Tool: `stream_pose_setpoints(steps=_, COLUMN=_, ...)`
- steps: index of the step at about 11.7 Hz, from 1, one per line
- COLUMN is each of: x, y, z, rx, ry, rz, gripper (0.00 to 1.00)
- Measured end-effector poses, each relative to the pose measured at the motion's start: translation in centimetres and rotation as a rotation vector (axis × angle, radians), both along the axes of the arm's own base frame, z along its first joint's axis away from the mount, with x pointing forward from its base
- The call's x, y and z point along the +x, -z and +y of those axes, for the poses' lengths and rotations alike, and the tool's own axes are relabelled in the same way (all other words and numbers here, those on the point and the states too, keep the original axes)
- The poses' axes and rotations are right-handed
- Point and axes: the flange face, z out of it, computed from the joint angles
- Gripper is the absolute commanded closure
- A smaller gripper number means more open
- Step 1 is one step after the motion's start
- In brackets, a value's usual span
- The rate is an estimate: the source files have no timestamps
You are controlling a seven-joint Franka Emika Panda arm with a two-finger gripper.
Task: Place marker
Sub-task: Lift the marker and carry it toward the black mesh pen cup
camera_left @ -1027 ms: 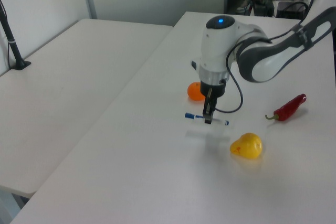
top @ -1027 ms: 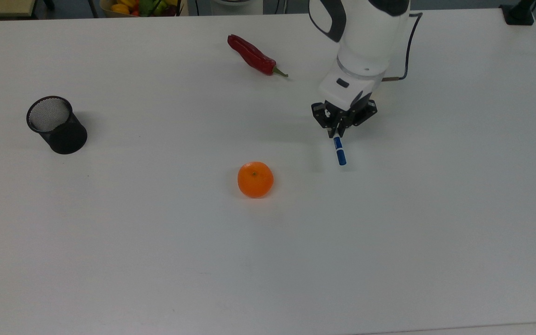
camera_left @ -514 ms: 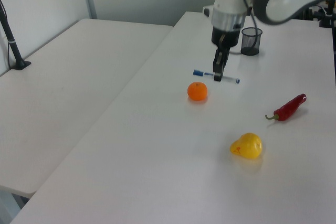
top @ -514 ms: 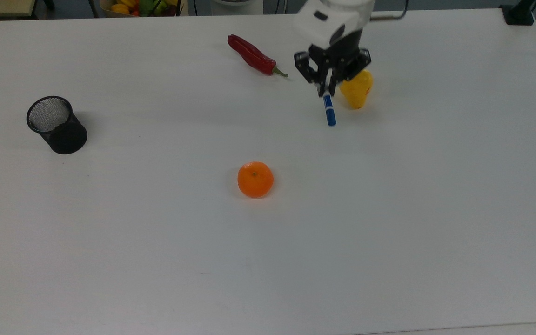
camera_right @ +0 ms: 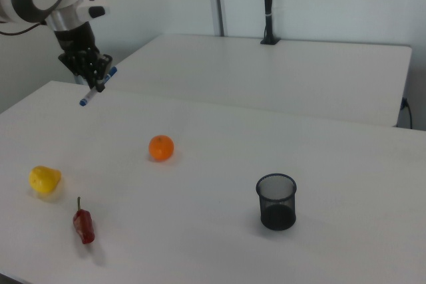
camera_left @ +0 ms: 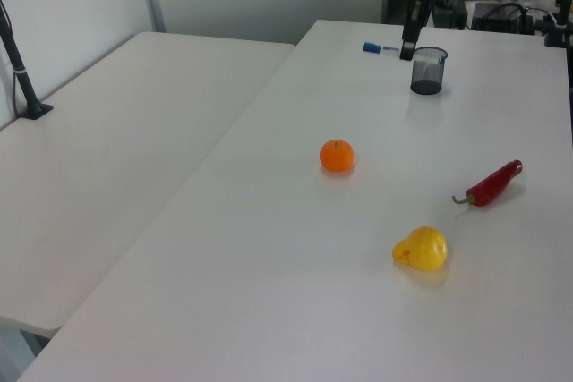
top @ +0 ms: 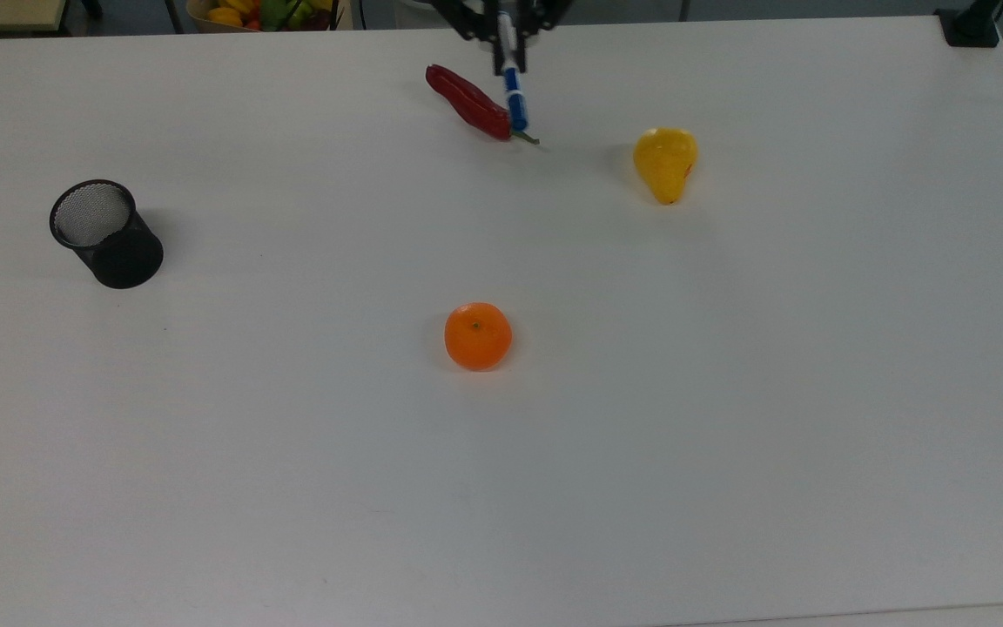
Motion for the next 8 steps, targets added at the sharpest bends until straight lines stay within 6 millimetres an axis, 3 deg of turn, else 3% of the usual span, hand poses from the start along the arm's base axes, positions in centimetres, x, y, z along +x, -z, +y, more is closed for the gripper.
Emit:
stream_pose_setpoints(steps=3, x=0.4, y=-1.5, z=-7.3, rx=-0.008, ry=0.004, rz=-0.033, gripper=1.00)
stream_pose_setpoints(steps=8, x=1.7, y=-1.2, z=-18.7, rx=-0.028, ry=0.115, rz=-0.173, gripper=1.00)
